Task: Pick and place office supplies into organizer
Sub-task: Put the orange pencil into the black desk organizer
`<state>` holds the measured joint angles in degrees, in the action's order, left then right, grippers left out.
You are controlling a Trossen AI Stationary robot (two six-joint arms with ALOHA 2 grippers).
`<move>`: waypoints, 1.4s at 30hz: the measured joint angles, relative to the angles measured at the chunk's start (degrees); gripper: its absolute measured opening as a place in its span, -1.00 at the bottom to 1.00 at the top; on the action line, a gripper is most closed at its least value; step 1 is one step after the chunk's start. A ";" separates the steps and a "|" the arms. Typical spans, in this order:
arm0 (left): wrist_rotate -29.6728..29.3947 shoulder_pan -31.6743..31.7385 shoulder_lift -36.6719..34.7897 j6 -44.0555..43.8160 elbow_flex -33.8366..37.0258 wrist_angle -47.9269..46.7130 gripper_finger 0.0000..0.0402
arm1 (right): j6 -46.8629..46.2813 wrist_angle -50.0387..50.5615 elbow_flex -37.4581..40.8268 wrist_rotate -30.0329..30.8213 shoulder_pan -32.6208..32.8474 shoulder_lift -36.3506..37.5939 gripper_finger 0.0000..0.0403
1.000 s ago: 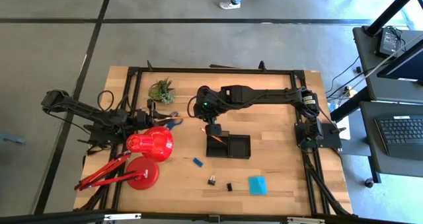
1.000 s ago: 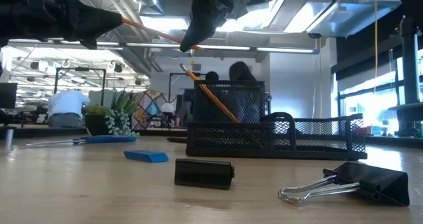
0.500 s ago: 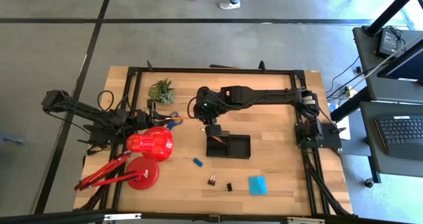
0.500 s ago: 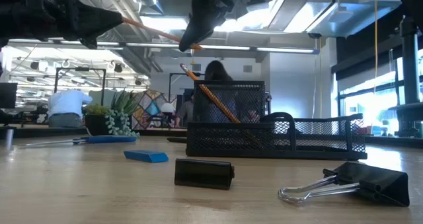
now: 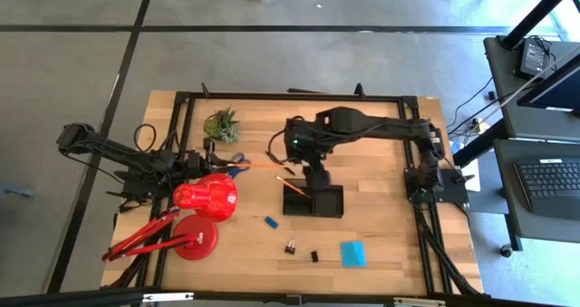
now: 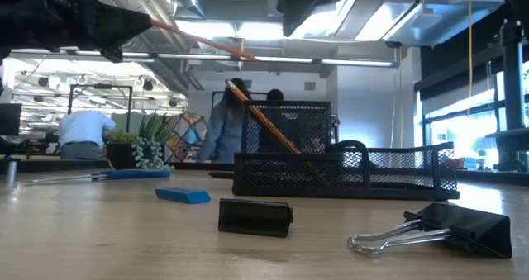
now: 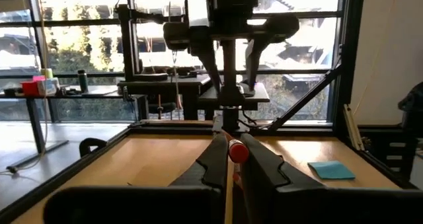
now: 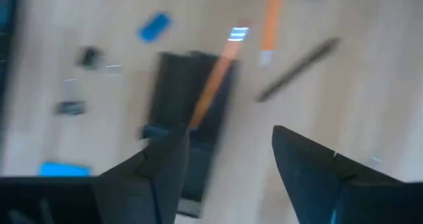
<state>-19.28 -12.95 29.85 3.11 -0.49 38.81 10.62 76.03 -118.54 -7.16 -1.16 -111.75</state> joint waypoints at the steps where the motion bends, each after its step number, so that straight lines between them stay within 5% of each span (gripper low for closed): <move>1: 0.52 0.00 0.05 -0.69 0.00 -0.01 -0.90 | 0.16 -0.54 1.89 -2.16 -0.33 1.26 0.10; 12: 4.07 -0.17 2.18 -5.93 0.00 -1.31 -0.90 | -8.97 -34.09 44.97 -1.14 -3.18 27.80 0.10; 18: 4.01 -0.06 5.80 -6.86 -2.41 -1.55 -0.90 | -13.29 -49.93 61.23 0.83 -3.18 38.99 0.10; 31: 9.62 0.12 24.44 -1.22 -21.07 -13.07 -0.90 | -14.61 -54.17 66.40 0.62 -3.18 42.67 0.10; 42: 14.74 7.17 35.91 -3.37 -28.35 -17.64 -0.90 | -14.46 -53.96 66.41 0.59 -3.17 42.63 0.10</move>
<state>-4.53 -5.78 65.76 -0.26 -28.85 21.17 -3.84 22.08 -52.13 -6.57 -4.33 -69.12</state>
